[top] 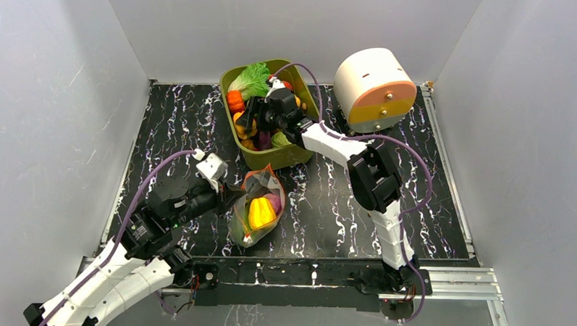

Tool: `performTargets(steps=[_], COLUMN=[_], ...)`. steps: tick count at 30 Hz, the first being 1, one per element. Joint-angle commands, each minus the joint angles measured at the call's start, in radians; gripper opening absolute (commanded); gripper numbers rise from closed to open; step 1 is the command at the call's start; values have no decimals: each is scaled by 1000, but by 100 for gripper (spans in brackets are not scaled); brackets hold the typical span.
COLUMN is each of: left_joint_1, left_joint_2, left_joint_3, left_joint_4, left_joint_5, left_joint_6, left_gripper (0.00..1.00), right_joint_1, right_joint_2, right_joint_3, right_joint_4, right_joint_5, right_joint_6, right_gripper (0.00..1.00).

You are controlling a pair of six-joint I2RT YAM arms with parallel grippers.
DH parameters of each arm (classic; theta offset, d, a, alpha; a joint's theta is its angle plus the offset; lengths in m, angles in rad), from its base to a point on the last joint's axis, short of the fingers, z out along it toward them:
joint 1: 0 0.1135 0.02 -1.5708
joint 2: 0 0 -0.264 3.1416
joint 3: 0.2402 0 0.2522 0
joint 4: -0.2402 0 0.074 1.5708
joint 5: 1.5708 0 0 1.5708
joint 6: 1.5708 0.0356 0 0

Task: Place the food in the zip-top bag and seal the zipper
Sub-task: Pick up the fake vegetable from the bin.

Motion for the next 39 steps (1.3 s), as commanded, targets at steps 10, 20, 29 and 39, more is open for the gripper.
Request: performTargets(steps=[10, 20, 29, 39], left_joint_1=[-3, -3, -3, -3], left_joint_2=[23, 33, 32, 82], left_joint_3=[5, -1, -10, 45], left_joint_4=[1, 25, 61, 53], left_joint_5=[-30, -27, -25, 2], left_joint_6=[1, -44, -134, -171], left_gripper=[0, 0, 0, 0], right_joint_1=[-27, -45, -46, -46], right_joint_2=[-185, -376, -621, -866], right_joint_3=[-122, -282, -394, -532], right_joint_4=[58, 53, -61, -158], right_joint_5=[-52, -36, 24, -55], right_joint_6=[-34, -104, -224, -317], right_gripper=[33, 31, 31, 31])
